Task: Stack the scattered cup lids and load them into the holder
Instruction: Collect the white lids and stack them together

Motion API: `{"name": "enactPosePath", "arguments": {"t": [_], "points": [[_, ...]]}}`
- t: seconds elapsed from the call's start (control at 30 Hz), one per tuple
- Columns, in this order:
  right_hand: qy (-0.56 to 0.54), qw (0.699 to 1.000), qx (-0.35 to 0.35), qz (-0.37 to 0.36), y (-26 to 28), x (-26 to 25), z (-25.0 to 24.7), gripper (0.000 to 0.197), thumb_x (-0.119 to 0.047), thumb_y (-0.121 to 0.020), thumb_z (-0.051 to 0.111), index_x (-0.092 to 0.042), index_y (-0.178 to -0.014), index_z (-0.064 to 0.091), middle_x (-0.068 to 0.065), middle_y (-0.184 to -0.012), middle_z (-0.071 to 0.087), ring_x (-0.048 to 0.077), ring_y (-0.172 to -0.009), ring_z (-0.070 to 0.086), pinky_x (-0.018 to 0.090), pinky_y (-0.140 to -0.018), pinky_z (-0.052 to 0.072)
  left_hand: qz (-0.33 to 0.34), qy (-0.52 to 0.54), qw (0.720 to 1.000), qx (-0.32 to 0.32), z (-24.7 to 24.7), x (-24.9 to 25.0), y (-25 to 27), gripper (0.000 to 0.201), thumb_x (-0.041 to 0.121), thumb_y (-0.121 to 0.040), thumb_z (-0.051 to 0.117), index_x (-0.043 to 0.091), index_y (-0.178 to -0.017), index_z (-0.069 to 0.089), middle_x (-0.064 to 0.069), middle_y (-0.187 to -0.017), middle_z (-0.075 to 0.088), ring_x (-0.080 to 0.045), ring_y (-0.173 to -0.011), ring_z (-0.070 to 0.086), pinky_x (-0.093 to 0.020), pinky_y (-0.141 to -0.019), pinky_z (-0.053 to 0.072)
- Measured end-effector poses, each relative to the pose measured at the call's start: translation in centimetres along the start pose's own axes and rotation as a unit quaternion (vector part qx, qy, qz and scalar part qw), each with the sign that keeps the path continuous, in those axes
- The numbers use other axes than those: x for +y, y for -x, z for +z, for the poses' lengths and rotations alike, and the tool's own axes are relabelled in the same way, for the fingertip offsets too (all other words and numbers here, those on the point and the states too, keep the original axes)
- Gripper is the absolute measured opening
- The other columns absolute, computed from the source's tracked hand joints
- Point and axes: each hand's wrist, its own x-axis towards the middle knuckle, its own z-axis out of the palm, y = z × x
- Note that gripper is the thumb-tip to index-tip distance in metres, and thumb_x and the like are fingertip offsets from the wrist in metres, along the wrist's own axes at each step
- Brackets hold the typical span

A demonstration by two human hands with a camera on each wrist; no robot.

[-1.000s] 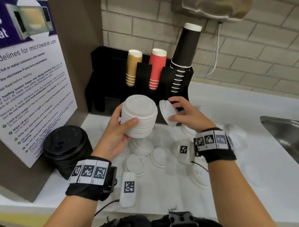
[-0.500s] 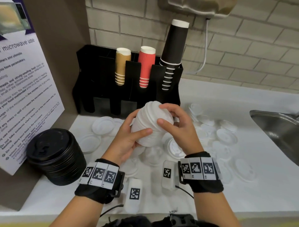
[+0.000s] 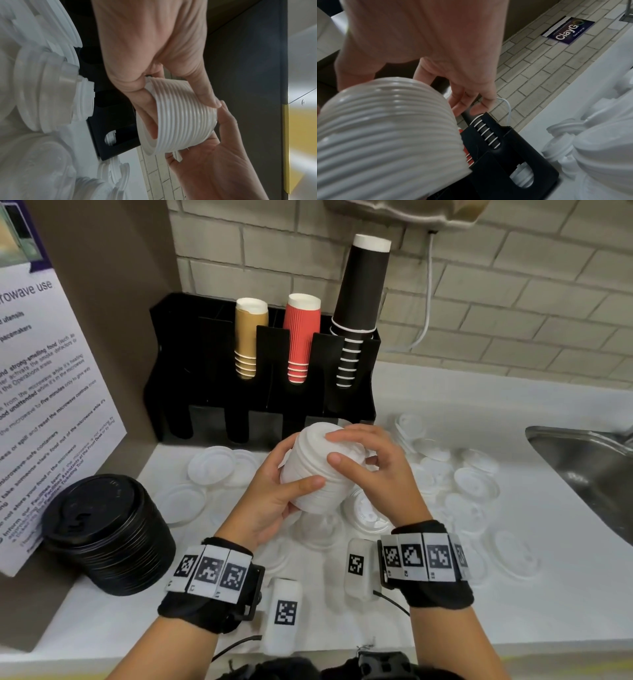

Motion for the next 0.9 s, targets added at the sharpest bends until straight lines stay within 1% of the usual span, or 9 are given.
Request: {"name": "enactPosePath", "arguments": {"t": [0.17, 0.3, 0.37, 0.43, 0.5, 0.57, 0.63, 0.77, 0.9], "points": [[0.011, 0.999, -0.027, -0.021, -0.1, -0.2, 0.0, 0.034, -0.042, -0.072, 0.071, -0.029, -0.104, 0.070, -0.004, -0.120, 0.054, 0.001, -0.113, 0.049, 0.012, -0.089, 0.040, -0.002, 0.011, 1.000, -0.004, -0.1, 0.0, 0.0, 0.075, 0.020, -0.063, 0.086, 0.035, -0.130, 0.055, -0.003, -0.122, 0.067, -0.022, -0.111, 0.066, -0.030, -0.075, 0.057], [0.001, 0.999, -0.045, -0.011, -1.6, -0.3, -2.2, 0.025, -0.032, -0.088, 0.065, -0.034, -0.113, 0.063, 0.003, -0.117, 0.055, 0.009, -0.103, 0.053, 0.008, -0.081, 0.043, 0.013, 0.026, 0.999, 0.019, -0.5, 0.6, 0.1, 0.098, 0.038, -0.040, 0.098, 0.033, -0.129, 0.055, 0.002, -0.122, 0.068, -0.017, -0.113, 0.065, -0.029, -0.078, 0.057], [0.095, 0.992, -0.079, 0.037, -3.1, 0.0, -4.2, 0.024, -0.027, -0.093, 0.061, -0.030, -0.116, 0.062, 0.001, -0.111, 0.057, 0.014, -0.102, 0.055, 0.003, -0.078, 0.039, 0.034, 0.037, 0.998, 0.041, -0.9, 1.0, 0.0, 0.102, 0.040, -0.035, 0.099, 0.032, -0.127, 0.056, 0.005, -0.121, 0.068, -0.015, -0.114, 0.064, -0.027, -0.080, 0.056], [0.265, 0.940, -0.194, 0.087, -4.4, 0.7, -5.4, 0.033, -0.030, -0.090, 0.066, -0.024, -0.122, 0.061, -0.004, -0.109, 0.055, 0.018, -0.106, 0.055, 0.005, -0.078, 0.037, 0.052, 0.039, 0.996, 0.055, -1.3, 1.6, 0.0, 0.104, 0.041, -0.032, 0.099, 0.030, -0.126, 0.055, 0.007, -0.117, 0.070, -0.014, -0.113, 0.064, -0.027, -0.082, 0.057], [0.417, 0.841, -0.317, 0.138, -5.0, 1.4, -5.4, 0.055, -0.042, -0.081, 0.073, -0.029, -0.131, 0.053, -0.006, -0.118, 0.050, 0.018, -0.117, 0.049, 0.018, -0.088, 0.037, 0.064, 0.033, 0.995, 0.062, -1.6, 2.2, 0.1, 0.105, 0.044, -0.031, 0.099, 0.030, -0.125, 0.054, 0.009, -0.114, 0.071, -0.012, -0.110, 0.066, -0.027, -0.079, 0.058], [0.506, 0.756, -0.378, 0.174, -5.1, 2.2, -4.5, 0.074, -0.052, -0.071, 0.078, -0.036, -0.136, 0.044, -0.004, -0.130, 0.045, 0.020, -0.122, 0.043, 0.031, -0.093, 0.039, 0.073, 0.027, 0.995, 0.065, -1.7, 2.7, 0.2, 0.106, 0.045, -0.031, 0.098, 0.029, -0.126, 0.054, 0.010, -0.114, 0.071, -0.011, -0.108, 0.067, -0.026, -0.076, 0.058], [0.552, 0.706, -0.396, 0.201, -5.0, 3.3, -3.6, 0.088, -0.058, -0.063, 0.080, -0.038, -0.137, 0.036, -0.002, -0.132, 0.043, 0.025, -0.119, 0.046, 0.038, -0.089, 0.043, 0.077, 0.018, 0.995, 0.065, -1.6, 3.0, 0.4, 0.107, 0.047, -0.030, 0.098, 0.030, -0.127, 0.054, 0.010, -0.114, 0.070, -0.011, -0.108, 0.066, -0.027, -0.076, 0.058], [0.587, 0.646, -0.437, 0.216, -4.6, 4.9, -2.4, 0.104, -0.052, -0.058, 0.085, -0.032, -0.141, 0.024, 0.006, -0.128, 0.041, 0.031, -0.108, 0.053, 0.044, -0.082, 0.050, 0.073, 0.008, 0.996, 0.059, -1.7, 3.5, 0.8, 0.111, 0.047, -0.029, 0.098, 0.031, -0.128, 0.053, 0.010, -0.115, 0.070, -0.012, -0.110, 0.066, -0.027, -0.077, 0.058], [0.578, 0.643, -0.454, 0.218, -5.1, 5.3, -2.7, 0.100, -0.028, -0.061, 0.087, -0.031, -0.138, 0.024, 0.004, -0.115, 0.042, 0.028, -0.090, 0.054, 0.040, -0.069, 0.050, 0.074, 0.003, 0.995, 0.067, -1.8, 4.0, 1.4, 0.113, 0.047, -0.028, 0.098, 0.031, -0.130, 0.053, 0.008, -0.120, 0.068, -0.014, -0.114, 0.064, -0.030, -0.082, 0.059]]}}
